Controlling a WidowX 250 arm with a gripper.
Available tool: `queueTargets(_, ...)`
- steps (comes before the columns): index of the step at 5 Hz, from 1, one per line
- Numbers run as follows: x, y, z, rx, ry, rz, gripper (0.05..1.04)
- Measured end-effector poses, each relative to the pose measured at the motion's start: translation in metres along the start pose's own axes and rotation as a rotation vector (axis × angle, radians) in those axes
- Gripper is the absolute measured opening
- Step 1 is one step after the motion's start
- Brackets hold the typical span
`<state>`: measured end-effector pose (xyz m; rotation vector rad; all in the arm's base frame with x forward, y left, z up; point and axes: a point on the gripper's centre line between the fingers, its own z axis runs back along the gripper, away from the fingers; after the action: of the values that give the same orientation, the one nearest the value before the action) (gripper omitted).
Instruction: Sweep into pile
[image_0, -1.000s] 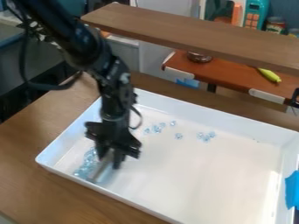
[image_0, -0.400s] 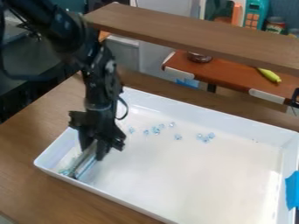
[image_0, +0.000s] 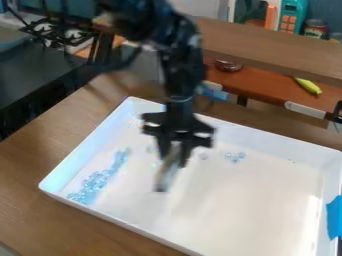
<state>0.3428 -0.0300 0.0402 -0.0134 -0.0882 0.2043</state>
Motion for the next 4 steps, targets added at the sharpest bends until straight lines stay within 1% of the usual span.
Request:
queueTargets(1, 0.012, -0.047, -0.013, 0.005, 0.044, 0.052, 0.378)
queueTargets(2, 0.02, -0.09, -0.027, 0.022, 0.071, 0.055, 0.378)
queueTargets(3, 0.032, -0.103, -0.037, 0.037, 0.085, 0.08, 0.378)
queueTargets(4, 0.04, -0.113, -0.04, 0.035, 0.089, 0.089, 0.378)
